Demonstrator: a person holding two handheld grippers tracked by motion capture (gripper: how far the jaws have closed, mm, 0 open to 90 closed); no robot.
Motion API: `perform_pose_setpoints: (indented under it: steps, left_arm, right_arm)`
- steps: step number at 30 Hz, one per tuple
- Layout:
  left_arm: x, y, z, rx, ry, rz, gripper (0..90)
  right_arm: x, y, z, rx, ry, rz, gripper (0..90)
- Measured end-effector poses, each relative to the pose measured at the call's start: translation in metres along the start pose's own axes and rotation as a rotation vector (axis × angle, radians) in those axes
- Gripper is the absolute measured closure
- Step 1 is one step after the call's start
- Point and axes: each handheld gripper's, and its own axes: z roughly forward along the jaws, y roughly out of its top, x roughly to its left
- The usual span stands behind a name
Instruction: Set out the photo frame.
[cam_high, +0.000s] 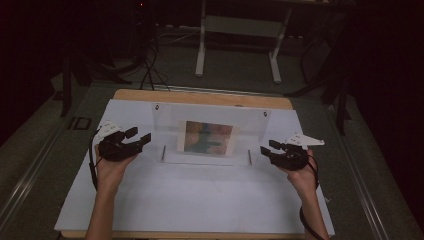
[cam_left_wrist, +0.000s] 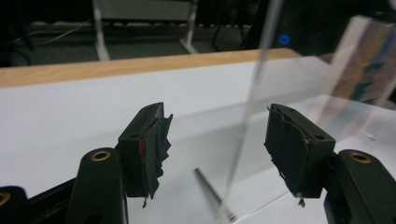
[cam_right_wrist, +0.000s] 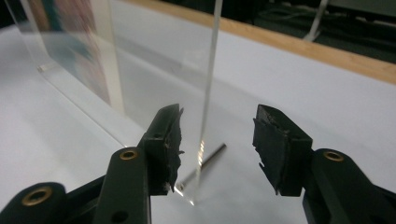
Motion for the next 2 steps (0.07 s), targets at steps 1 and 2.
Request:
perform_pose_setpoints:
  steps: [1,2]
  left_arm:
    - [0.0000,0.0000,0.0000,0.000,0.000,0.000,38.0]
    - [0.0023,-0.0015,0.0004,0.010,0.015,-0.004,38.0]
  right_arm:
    - [0.0000,0.0000,0.0000,0.000,0.000,0.000,50.6]
    - [-0.0015,-0.0015,0.0022,0.030,-0.010,-0.010,49.4]
